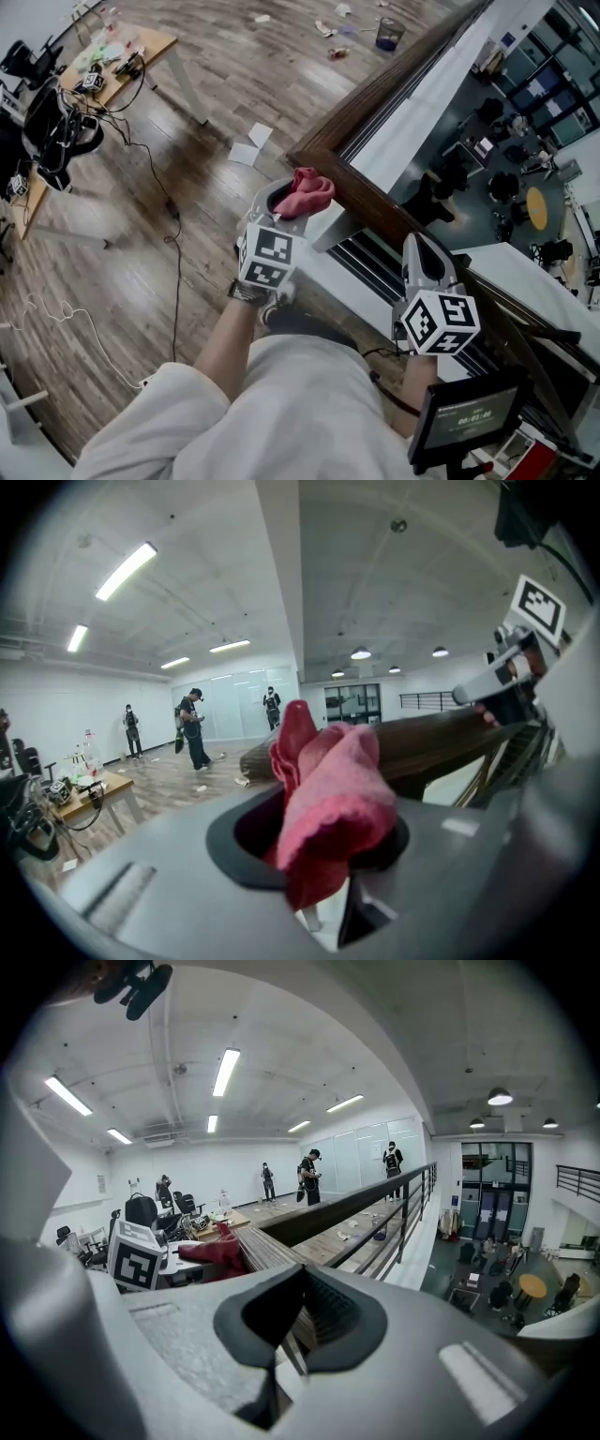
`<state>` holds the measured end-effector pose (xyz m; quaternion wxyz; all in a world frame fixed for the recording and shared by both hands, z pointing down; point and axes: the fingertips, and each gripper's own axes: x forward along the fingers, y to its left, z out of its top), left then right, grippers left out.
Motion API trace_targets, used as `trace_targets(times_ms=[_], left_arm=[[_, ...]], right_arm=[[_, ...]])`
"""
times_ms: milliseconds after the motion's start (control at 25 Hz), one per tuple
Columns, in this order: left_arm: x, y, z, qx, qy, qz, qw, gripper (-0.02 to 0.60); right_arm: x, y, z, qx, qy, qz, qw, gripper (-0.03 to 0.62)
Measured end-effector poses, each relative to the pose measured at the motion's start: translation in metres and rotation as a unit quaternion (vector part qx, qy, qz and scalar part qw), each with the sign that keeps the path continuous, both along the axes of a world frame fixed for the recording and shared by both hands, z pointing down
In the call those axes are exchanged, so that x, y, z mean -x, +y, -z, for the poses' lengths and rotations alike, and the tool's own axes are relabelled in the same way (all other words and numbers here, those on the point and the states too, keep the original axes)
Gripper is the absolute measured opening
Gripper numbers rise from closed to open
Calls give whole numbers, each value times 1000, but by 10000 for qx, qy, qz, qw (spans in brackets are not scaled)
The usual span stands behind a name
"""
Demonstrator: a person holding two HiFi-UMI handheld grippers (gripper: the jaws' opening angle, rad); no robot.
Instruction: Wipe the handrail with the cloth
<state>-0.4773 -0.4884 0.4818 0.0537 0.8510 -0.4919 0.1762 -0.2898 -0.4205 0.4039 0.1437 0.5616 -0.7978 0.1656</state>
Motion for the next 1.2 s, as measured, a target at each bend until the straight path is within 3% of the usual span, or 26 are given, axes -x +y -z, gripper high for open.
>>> trace_targets(times_ms=[600, 840, 1000, 1200], left_arm=[[8, -6, -3, 93, -189, 405, 9990, 130], [55, -22, 11, -25, -168, 947, 9954, 127], [66, -31, 21, -164, -248, 1077, 9937, 126], [77, -33, 5, 59, -295, 1300, 9911, 127]], right_arm=[[-9, 5, -1, 15, 6, -66, 10000, 3], [-12, 7, -1, 36, 12, -49, 10000, 3], [-10, 6, -3, 40, -13, -39, 10000, 3], [-4, 6, -1, -5, -60, -12, 10000, 3]])
